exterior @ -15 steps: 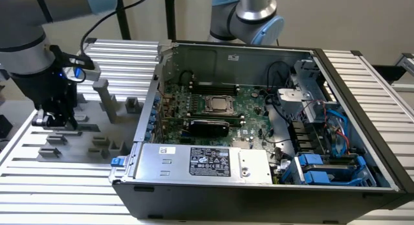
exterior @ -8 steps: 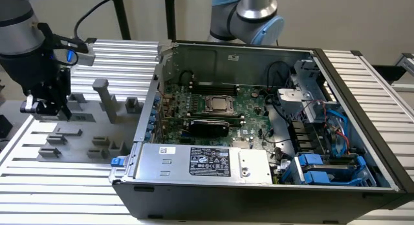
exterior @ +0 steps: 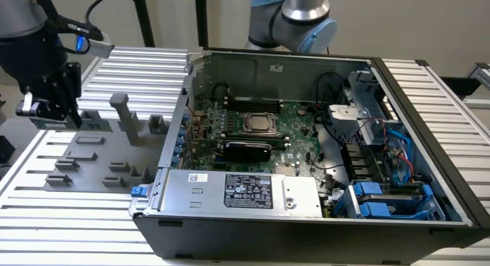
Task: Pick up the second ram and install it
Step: 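Pick up the second ram and move it above second insertion slot, then insert the second ram into the second slot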
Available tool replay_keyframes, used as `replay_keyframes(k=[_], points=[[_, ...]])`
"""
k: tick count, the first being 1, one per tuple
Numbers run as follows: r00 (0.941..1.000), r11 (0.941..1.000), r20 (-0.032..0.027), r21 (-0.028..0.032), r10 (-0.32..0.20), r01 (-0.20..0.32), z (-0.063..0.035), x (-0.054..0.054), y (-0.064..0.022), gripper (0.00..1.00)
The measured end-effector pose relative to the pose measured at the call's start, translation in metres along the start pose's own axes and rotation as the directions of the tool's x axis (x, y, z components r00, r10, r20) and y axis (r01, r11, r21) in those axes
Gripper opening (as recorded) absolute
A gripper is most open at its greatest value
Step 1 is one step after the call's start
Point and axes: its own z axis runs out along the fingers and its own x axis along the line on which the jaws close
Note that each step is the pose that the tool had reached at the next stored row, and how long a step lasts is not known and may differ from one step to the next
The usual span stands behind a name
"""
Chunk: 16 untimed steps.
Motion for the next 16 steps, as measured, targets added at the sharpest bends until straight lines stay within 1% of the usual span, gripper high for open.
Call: replay_keyframes(k=[3, 5, 11, 15, 16], points=[[1.0000, 1.0000, 0.0000, 0.0000, 0.000, 0.000, -0.0137, 0.000, -0.0086, 0.00], [1.0000, 1.0000, 0.0001, 0.0000, 0.000, 0.000, -0.0231, 0.000, -0.0159, 0.00], [1.0000, 1.0000, 0.0002, -0.0011, 0.000, 0.000, -0.0515, -0.001, -0.0424, 0.00], [1.0000, 1.0000, 0.0011, -0.0026, 0.000, 0.000, -0.0694, -0.002, -0.0600, 0.00], [1.0000, 1.0000, 0.0012, -0.0031, 0.000, 0.000, -0.0725, -0.002, -0.0643, 0.00]])
